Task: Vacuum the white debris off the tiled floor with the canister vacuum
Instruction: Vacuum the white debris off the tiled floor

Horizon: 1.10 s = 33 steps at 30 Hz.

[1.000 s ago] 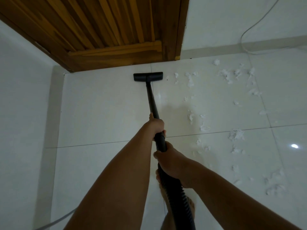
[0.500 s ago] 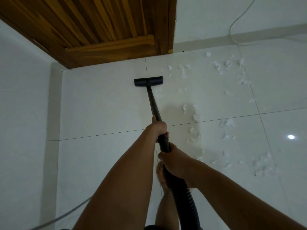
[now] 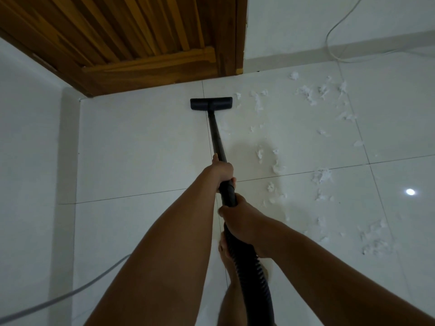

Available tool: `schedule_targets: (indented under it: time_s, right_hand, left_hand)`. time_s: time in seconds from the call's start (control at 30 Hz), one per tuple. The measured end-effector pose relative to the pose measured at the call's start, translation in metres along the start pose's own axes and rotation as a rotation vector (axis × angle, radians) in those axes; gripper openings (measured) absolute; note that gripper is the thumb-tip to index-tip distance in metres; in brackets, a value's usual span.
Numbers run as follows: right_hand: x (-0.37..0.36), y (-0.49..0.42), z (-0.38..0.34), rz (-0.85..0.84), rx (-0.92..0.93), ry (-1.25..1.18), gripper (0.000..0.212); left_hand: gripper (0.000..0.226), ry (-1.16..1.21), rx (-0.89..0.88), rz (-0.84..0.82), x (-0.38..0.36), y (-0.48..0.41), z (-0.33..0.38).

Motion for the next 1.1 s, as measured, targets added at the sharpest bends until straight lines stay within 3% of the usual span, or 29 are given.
schedule_targets:
  time_s: [0.47,0.63,0.97,1.1]
  right_hand:
    - [-0.002,-0.031,-0.060,0.032,-0.005,-0.027,0.051]
    - [-0.001,-0.034,-0.079,-0.003,-0.017,-0.040,0.041]
    - [0.004,-0.035,-0.112,-0.025,-0.026,0.014,0.032]
    - [0.002,-0.025,-0.123,-0.040,-0.059,0.012,0.030]
  left_hand:
    - [0.072,-0.023,-0.026,0.007,0.022,-0.036,0.058]
    - [0.070,-0.053,-0.033,0.005,0.026,-0.041,0.079]
    - [0.046,-0.061,-0.026,-0.019,0.028,-0.036,0.109]
    - [0.023,-0.050,-0.007,-0.033,0.032,-0.024,0.117]
Point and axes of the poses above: each hand's wrist, its own y-axis away from the middle knuckle, its own x-axis out of the back of the hand, z = x × y, the point moved 6 cm from there along -y, towards the middle knuckle, and after that the axes turned 1 degree about -z, right-handed, at the moved point
